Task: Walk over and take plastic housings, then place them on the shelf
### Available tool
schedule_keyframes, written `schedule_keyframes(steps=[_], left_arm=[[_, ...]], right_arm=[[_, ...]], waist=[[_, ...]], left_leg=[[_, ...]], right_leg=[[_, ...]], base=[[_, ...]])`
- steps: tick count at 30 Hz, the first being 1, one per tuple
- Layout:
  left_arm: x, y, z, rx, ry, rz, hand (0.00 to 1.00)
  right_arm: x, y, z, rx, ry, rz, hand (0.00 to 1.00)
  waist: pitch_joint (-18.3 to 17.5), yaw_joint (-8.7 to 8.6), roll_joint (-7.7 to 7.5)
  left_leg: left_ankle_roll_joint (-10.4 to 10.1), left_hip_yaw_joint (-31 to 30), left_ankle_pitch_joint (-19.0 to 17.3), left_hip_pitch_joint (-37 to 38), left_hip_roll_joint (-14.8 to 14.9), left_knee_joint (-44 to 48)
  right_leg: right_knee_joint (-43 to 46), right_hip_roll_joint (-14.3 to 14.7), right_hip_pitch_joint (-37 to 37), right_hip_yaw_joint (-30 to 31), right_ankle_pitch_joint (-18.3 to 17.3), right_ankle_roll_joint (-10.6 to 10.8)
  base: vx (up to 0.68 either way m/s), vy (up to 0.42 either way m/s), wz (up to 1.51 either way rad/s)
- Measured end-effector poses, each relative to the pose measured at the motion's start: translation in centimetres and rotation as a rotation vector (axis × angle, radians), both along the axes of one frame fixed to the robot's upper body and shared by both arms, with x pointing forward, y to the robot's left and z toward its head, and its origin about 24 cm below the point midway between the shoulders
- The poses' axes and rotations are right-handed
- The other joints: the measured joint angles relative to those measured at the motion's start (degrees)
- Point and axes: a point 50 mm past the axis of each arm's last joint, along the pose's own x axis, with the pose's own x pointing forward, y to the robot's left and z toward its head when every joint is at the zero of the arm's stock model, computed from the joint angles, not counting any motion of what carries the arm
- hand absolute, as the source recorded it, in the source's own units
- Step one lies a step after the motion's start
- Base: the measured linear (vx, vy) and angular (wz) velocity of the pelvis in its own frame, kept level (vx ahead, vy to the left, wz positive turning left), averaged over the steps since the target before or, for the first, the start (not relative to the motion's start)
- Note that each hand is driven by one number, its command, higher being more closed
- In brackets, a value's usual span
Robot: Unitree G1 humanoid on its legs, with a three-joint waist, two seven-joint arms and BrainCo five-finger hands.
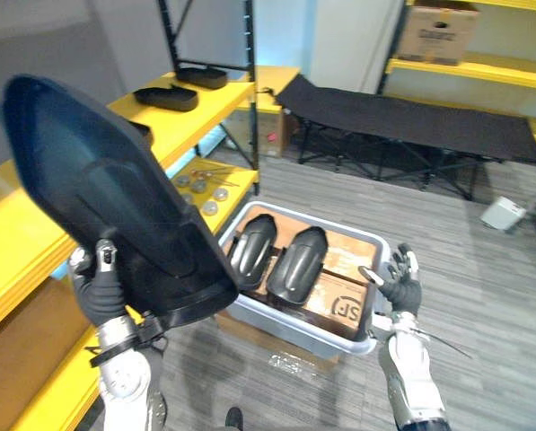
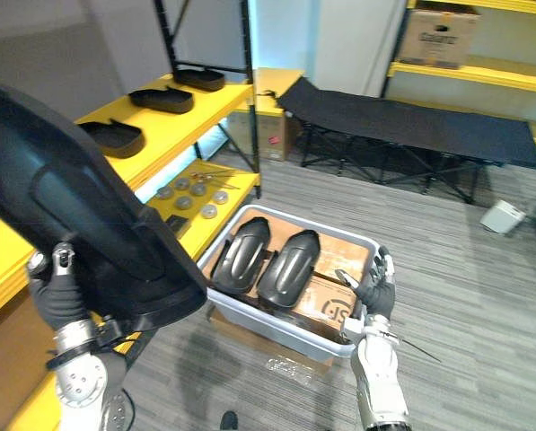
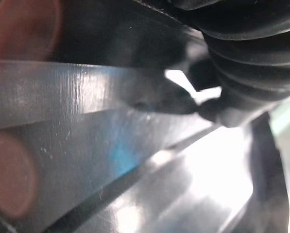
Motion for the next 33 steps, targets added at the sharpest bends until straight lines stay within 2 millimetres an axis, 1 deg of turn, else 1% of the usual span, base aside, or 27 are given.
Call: schedule_keyframes(steps=[2, 3, 4, 5, 6, 7, 8, 9, 10, 11, 12, 13, 14, 15, 16, 17, 18, 19, 20, 23, 24, 25, 26, 27, 28, 31, 33], left_arm=[[-0.1, 0.2, -0.1, 0.001, 0.005, -0.025, 1.0], [0.0, 0.2, 0.1, 0.01, 0.004, -0.061, 1.0], [0.1, 0.2, 0.2, 0.012, -0.002, -0.08, 1.0], [0.4, 0.1, 0.5, 0.024, -0.012, -0.115, 1.0], [0.7, 0.1, 0.5, 0.032, -0.013, -0.139, 1.0], [0.7, 0.1, 0.3, 0.033, -0.004, -0.143, 1.0], [0.7, 0.2, 0.1, 0.032, 0.006, -0.145, 1.0], [0.8, 0.1, -0.1, 0.029, 0.013, -0.147, 1.0], [0.9, -0.1, -0.1, 0.027, 0.012, -0.158, 1.0], [1.0, -0.3, 0.0, 0.027, 0.009, -0.168, 1.0], [1.3, -0.8, 0.1, 0.031, 0.001, -0.208, 1.0], [2.1, -1.7, 0.2, 0.039, -0.012, -0.275, 1.0], [2.5, -2.3, 0.3, 0.042, -0.018, -0.313, 1.0], [3.1, -3.1, 0.3, 0.044, -0.027, -0.37, 1.0], [3.4, -3.8, 0.3, 0.046, -0.027, -0.411, 1.0], [3.7, -4.5, 0.1, 0.043, -0.018, -0.453, 1.0], [3.7, -4.8, -0.1, 0.036, -0.012, -0.464, 1.0], [3.7, -4.9, -0.2, 0.032, -0.009, -0.464, 1.0], [3.8, -4.8, -0.4, 0.023, 0.001, -0.449, 1.0], [4.0, -4.6, -0.7, 0.009, 0.024, -0.424, 1.0], [4.0, -4.4, -0.9, -0.002, 0.044, -0.408, 1.0], [4.0, -4.3, -1.0, -0.004, 0.049, -0.398, 1.0], [3.8, -4.0, -1.1, -0.01, 0.054, -0.38, 1.0], [3.7, -3.7, -1.1, -0.008, 0.059, -0.362, 1.0], [3.7, -3.7, -1.0, -0.004, 0.055, -0.358, 1.0], [3.6, -3.7, -1.0, -0.002, 0.054, -0.338, 1.0], [3.5, -3.5, -0.8, 0.004, 0.048, -0.319, 1.0]], right_arm=[[0.3, 0.3, 0.4, -0.034, -0.015, 0.016, 0.0], [0.3, 0.3, 0.4, -0.053, -0.017, 0.016, 0.0], [0.2, 0.2, 0.4, -0.058, -0.016, 0.011, 0.0], [0.0, -0.3, 0.4, -0.07, -0.015, -0.006, 0.0], [-0.1, -1.0, 0.5, -0.074, -0.016, -0.031, 0.0], [-0.2, -1.3, 0.4, -0.075, -0.015, -0.042, 0.0], [-0.4, -1.9, 0.4, -0.078, -0.014, -0.062, 0.0], [-0.7, -2.5, 0.6, -0.085, -0.02, -0.08, 0.0], [-1.2, -3.2, 0.7, -0.092, -0.027, -0.097, 0.0], [-1.5, -3.7, 0.7, -0.096, -0.027, -0.111, 0.0], [-2.5, -4.8, 0.6, -0.098, -0.019, -0.158, 0.0], [-3.9, -6.2, 0.5, -0.106, -0.006, -0.224, 0.0], [-4.5, -6.8, 0.3, -0.112, 0.004, -0.256, 0.0], [-5.4, -7.9, 0.2, -0.125, 0.015, -0.302, 0.0], [-5.8, -8.5, 0.3, -0.134, 0.015, -0.33, 0.0], [-5.9, -8.9, 0.8, -0.149, -0.015, -0.351, 0.0], [-5.8, -8.7, 1.2, -0.162, -0.038, -0.345, 0.0], [-5.5, -8.5, 1.4, -0.171, -0.05, -0.335, 0.0], [-4.9, -7.6, 1.5, -0.179, -0.065, -0.297, 0.0], [-4.2, -6.4, 2.0, -0.163, -0.105, -0.243, 0.0], [-4.0, -6.1, 2.0, -0.16, -0.109, -0.217, 0.0], [-3.8, -6.0, 2.2, -0.161, -0.116, -0.202, 0.0], [-3.4, -5.8, 2.6, -0.165, -0.138, -0.176, 0.0], [-2.9, -5.3, 3.1, -0.163, -0.173, -0.136, 0.0], [-2.8, -4.8, 3.3, -0.155, -0.19, -0.109, 0.0], [-2.5, -3.7, 3.2, -0.139, -0.194, -0.053, 0.0], [-2.1, -2.8, 3.4, -0.131, -0.205, -0.019, 0.0]], waist=[[0.0, 0.42, -0.17], [0.2, 0.4, -0.66], [0.3, -0.04, -1.0], [0.4, -1.26, -1.87], [1.0, -1.19, -2.78], [1.1, -0.99, -2.53], [1.0, -0.62, -2.7], [1.1, -0.67, -2.64], [1.3, -1.09, -2.18], [1.6, -1.69, -1.9], [2.1, -3.07, -1.45], [2.9, -4.73, -1.4], [3.2, -5.5, -1.16], [3.7, -6.18, -0.63], [4.0, -6.71, -0.06], [4.2, -6.89, 0.64], [4.3, -6.59, 0.96], [4.4, -6.39, 1.11], [4.8, -5.94, 0.7], [6.1, -5.58, 0.18], [7.0, -5.55, -0.08], [7.1, -5.28, -0.13], [7.4, -4.94, 0.43], [7.9, -5.02, 1.1], [8.0, -5.48, 1.46], [8.5, -5.23, 2.1], [9.8, -4.64, 2.3]], left_leg=[[0.2, -2.7, 0.2, -0.5, -0.5, 0.0], [0.3, -5.6, 0.3, -0.7, -0.9, 0.0], [0.5, -7.0, 0.4, -0.9, -1.1, 0.0], [0.1, -10.5, 0.9, -1.7, -1.9, 0.0], [-0.1, -12.1, 1.2, -1.4, -2.0, 0.0], [-0.2, -12.5, 1.3, -1.5, -1.9, 0.0], [-0.4, -12.9, 1.6, -1.5, -1.6, 0.0], [-0.9, -14.0, 2.1, -1.7, -1.5, 0.0], [-0.7, -14.1, 2.7, -2.6, -1.6, 0.0], [0.5, -13.4, 2.3, -3.1, -1.5, 0.0], [3.1, -7.1, 0.9, -4.3, -0.6, 0.0], [5.3, 1.5, 0.0, -5.2, 0.5, 0.7], [6.4, 5.8, -0.7, -6.0, 1.1, 1.9], [7.2, 12.6, -1.2, -6.9, 2.6, 4.1], [7.2, 17.6, -1.2, -7.3, 3.9, 5.6], [6.9, 21.5, -1.0, -7.2, 4.4, 6.7], [5.5, 22.0, 0.0, -7.0, 4.3, 6.9], [4.8, 22.3, 1.0, -7.0, 4.2, 7.2], [4.2, 24.0, 1.5, -6.8, 3.6, 8.6], [4.2, 25.2, 0.7, -6.9, 3.3, 10.4], [3.1, 22.7, -0.4, -8.1, 3.4, 14.1], [2.0, 18.5, -1.1, -8.9, 3.4, 15.8], [0.3, 13.6, -2.4, -9.5, 3.8, 17.1], [0.0, 13.1, -2.9, -9.8, 4.0, 17.0], [0.2, 13.0, -2.3, -10.5, 3.8, 16.3], [0.4, 12.6, -0.2, -10.5, 3.2, 13.3], [0.4, 12.4, -0.4, -10.6, 2.9, 14.1]], right_leg=[[2.0, -0.2, 0.2, -1.0, -1.3, 0.2], [4.8, 0.1, 0.2, 1.9, -4.2, -0.3], [5.8, 0.4, 0.2, 4.2, -5.7, -0.7], [7.5, 0.9, 0.3, 7.8, -9.0, -0.6], [9.9, 1.2, 0.0, 6.5, -11.1, -1.0], [10.9, 1.4, -0.3, 6.1, -11.9, -1.2], [12.1, 1.6, -0.5, 5.5, -12.3, -1.2], [13.4, 1.7, -0.4, 4.2, -13.1, -1.4], [14.1, 1.6, 0.1, 2.1, -13.4, -1.6], [14.1, 1.5, 0.5, 0.8, -13.4, -1.6], [13.7, 1.2, 1.8, -3.2, -13.4, -1.6], [13.6, 0.3, 3.5, -7.4, -13.3, -1.6], [13.6, 0.0, 4.5, -9.5, -13.3, -1.6], [14.0, -0.4, 5.7, -11.5, -13.3, -1.6], [14.8, -0.7, 6.2, -12.5, -13.3, -1.6], [16.4, -1.9, 6.5, -12.2, -13.8, -1.2], [17.1, -2.7, 6.5, -11.5, -14.2, -0.8], [17.3, -3.1, 6.5, -10.7, -14.5, -0.6], [16.9, -4.4, 6.4, -8.8, -15.2, -0.1], [15.9, -5.2, 6.1, -6.4, -15.0, 0.1], [15.9, -5.4, 5.7, -4.9, -14.9, 0.2], [15.9, -5.4, 5.4, -4.2, -14.9, 0.2], [15.3, -4.8, 5.0, -3.0, -15.0, 0.3], [14.1, -4.5, 5.0, -2.7, -14.6, 1.1], [13.7, -4.5, 4.5, -2.7, -14.2, 1.8], [15.0, -4.7, 3.1, -3.2, -14.7, 2.2], [16.9, -5.5, 2.9, -3.6, -16.4, 2.3]], base=[[0.05, -0.01, 0.75], [0.05, -0.011, 0.85], [0.08, -0.004, 1.39], [0.06, -0.045, 1.28], [0.03, -0.07, 1.1], [0.0, -0.118, 0.51], [-0.01, -0.119, 0.36], [0.02, -0.135, 0.56], [0.02, -0.101, 0.68], [0.0, -0.061, 1.06], [0.0, -0.047, 1.55], [0.01, -0.029, 1.79], [0.04, 0.017, 1.8], [0.04, 0.082, 1.37], [0.06, 0.119, 1.27], [0.06, 0.107, 0.72], [0.07, 0.083, 0.34], [0.06, 0.071, -0.24], [0.04, 0.061, -0.34], [0.02, 0.06, -0.37], [-0.02, 0.033, -0.29], [-0.04, 0.016, -0.53], [-0.02, 0.006, -0.56], [-0.04, 0.031, -0.42], [-0.04, 0.053, -0.09], [-0.07, 0.032, 0.16], [-0.06, 0.01, 0.17]])
